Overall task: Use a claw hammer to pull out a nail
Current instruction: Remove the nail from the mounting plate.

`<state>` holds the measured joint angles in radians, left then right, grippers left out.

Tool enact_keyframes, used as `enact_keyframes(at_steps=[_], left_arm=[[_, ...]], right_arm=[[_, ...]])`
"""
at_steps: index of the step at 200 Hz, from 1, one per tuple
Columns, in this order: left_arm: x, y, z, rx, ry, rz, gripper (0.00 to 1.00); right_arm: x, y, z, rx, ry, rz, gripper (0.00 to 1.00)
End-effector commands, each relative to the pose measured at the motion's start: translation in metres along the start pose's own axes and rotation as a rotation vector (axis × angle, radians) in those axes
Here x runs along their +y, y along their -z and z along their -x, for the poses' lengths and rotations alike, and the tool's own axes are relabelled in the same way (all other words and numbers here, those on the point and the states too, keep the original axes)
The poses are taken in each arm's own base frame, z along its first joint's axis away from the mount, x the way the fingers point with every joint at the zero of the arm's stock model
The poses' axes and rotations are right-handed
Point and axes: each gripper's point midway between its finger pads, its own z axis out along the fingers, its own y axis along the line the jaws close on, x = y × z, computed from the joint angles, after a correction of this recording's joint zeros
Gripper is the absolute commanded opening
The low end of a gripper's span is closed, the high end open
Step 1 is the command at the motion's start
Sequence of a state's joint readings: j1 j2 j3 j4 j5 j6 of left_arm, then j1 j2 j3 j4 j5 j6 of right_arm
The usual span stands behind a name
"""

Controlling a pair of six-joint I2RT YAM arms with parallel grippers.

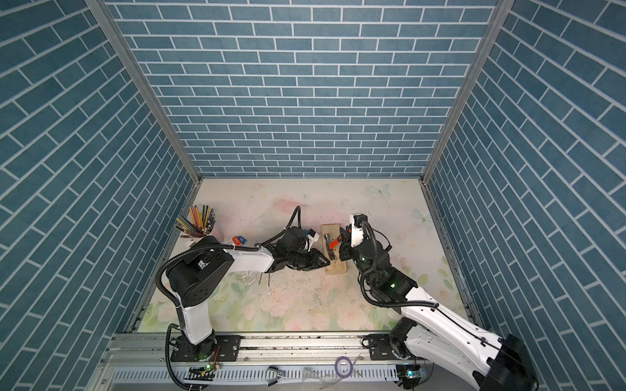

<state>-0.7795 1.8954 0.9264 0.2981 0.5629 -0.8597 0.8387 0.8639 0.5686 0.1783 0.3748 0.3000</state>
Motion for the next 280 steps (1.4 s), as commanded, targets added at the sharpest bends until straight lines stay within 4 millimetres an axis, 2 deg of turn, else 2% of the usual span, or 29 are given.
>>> enact_keyframes(at_steps=[1,126,232,280], left_arm=[[0.059,-0.005,-0.026,0.036,0.085,0.2,0.33],[0.061,-0.006,-0.025,0.038,0.089,0.213,0.33],[0.07,-0.005,-0.025,0.047,0.089,0.272,0.33],[0.072,-0.005,-0.026,0.05,0.081,0.283,0.33]], right_arm=[[-0.005,0.01,0.019,-0.083,0.023,-0.045,0.0],[-0.011,0.016,0.019,-0.027,0.097,-0.086,0.0],[-0.014,0.001,0.027,0.147,0.163,-0.194,0.0],[-0.012,-0.013,0.031,0.227,0.181,-0.215,0.0]])
